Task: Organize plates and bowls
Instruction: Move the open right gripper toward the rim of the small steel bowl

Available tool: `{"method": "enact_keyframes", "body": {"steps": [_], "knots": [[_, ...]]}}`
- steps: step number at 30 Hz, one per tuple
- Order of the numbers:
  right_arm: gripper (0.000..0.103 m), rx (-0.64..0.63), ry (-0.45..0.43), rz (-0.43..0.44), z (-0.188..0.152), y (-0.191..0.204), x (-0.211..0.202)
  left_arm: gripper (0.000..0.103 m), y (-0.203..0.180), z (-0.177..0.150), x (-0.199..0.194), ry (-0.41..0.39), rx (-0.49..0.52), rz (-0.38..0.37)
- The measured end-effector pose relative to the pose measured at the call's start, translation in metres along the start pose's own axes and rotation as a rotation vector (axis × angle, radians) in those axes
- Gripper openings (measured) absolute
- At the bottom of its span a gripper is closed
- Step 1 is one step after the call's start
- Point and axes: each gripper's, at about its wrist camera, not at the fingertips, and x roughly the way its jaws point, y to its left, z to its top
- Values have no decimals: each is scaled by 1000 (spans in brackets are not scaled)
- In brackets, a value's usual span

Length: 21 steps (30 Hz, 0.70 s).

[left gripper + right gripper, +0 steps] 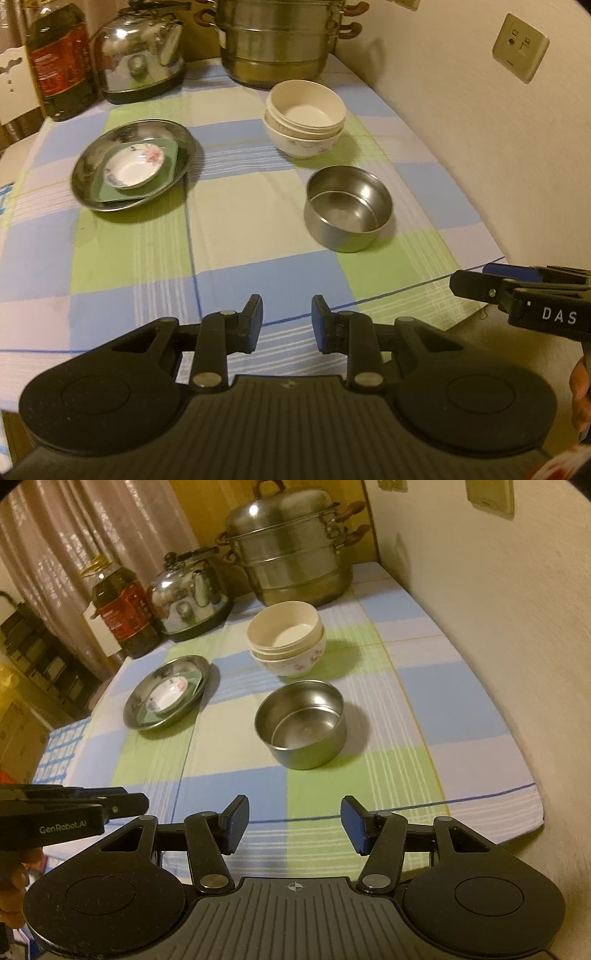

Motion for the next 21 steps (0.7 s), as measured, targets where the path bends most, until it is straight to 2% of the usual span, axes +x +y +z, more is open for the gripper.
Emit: {"method": "enact_keyframes", "body": {"steps": [11,16,21], "knots": [[55,82,2,-45,25,-17,23,25,8,33,36,12,65,-78],[55,100,1,-55,36,-19,36,25,16,45,52,3,82,-89],[55,120,5,-69,39,-24,50,25,18,57,72,30,101,-111]]}}
